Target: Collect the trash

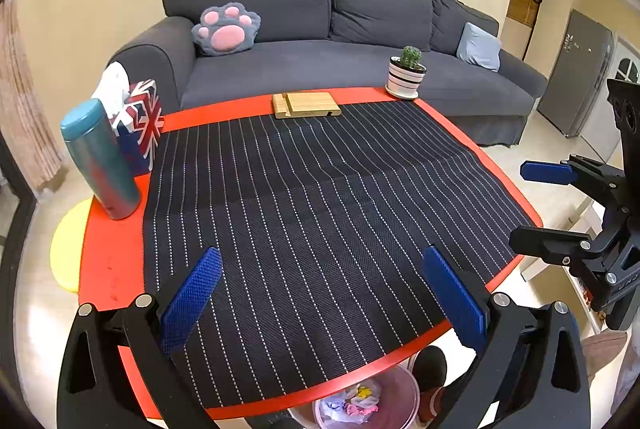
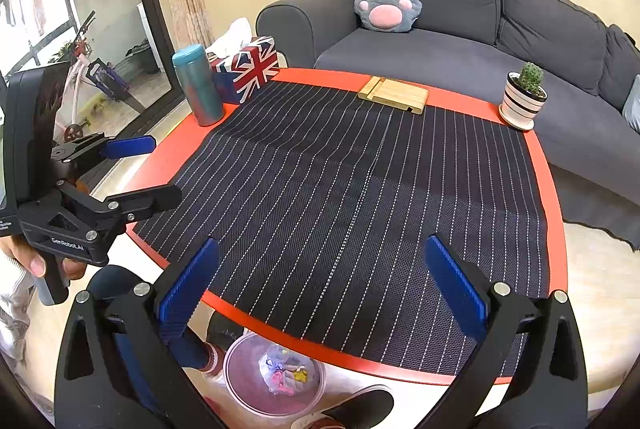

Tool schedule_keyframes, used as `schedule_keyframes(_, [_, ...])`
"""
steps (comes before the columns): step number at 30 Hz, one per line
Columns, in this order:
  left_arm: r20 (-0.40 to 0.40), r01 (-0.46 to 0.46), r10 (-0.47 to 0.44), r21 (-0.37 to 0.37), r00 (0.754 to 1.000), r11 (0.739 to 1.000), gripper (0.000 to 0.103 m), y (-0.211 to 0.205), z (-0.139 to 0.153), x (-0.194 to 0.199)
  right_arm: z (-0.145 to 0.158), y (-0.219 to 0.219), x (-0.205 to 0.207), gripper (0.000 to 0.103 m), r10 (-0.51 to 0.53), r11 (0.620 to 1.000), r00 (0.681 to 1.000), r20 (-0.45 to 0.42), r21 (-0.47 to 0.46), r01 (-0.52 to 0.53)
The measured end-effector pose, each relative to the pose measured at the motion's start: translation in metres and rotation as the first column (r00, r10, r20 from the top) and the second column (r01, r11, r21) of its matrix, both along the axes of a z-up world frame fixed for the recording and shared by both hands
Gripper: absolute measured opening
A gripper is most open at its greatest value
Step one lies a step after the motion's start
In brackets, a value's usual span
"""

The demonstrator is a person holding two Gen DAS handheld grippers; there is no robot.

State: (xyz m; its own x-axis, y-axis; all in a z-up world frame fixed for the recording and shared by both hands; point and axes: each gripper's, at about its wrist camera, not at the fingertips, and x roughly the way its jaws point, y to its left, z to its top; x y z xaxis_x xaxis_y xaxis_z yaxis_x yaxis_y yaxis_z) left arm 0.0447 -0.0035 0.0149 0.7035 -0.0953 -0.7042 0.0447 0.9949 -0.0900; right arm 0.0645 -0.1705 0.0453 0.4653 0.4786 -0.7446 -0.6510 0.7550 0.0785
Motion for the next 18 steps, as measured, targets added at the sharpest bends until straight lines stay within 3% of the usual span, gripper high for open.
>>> schedule_keyframes(13, [0.001,0.001,-0.001,0.002,1.0,1.0,0.097,-0.0005,-0.001,-0.0004,-0.0028,-0.0003,-0.0013,0.1,-0.001,1.0,1.0,-0.001,-0.001,0.001])
schedule_keyframes(18, [0.003,-0.004,0.004,0.049,1.0,0.999,0.097,-0.0029,0.0003,-0.0005,-0.0051,-0.0005,-0.0023,0.1,-0.002,1.0,1.0,-0.005,-0.003,0.002])
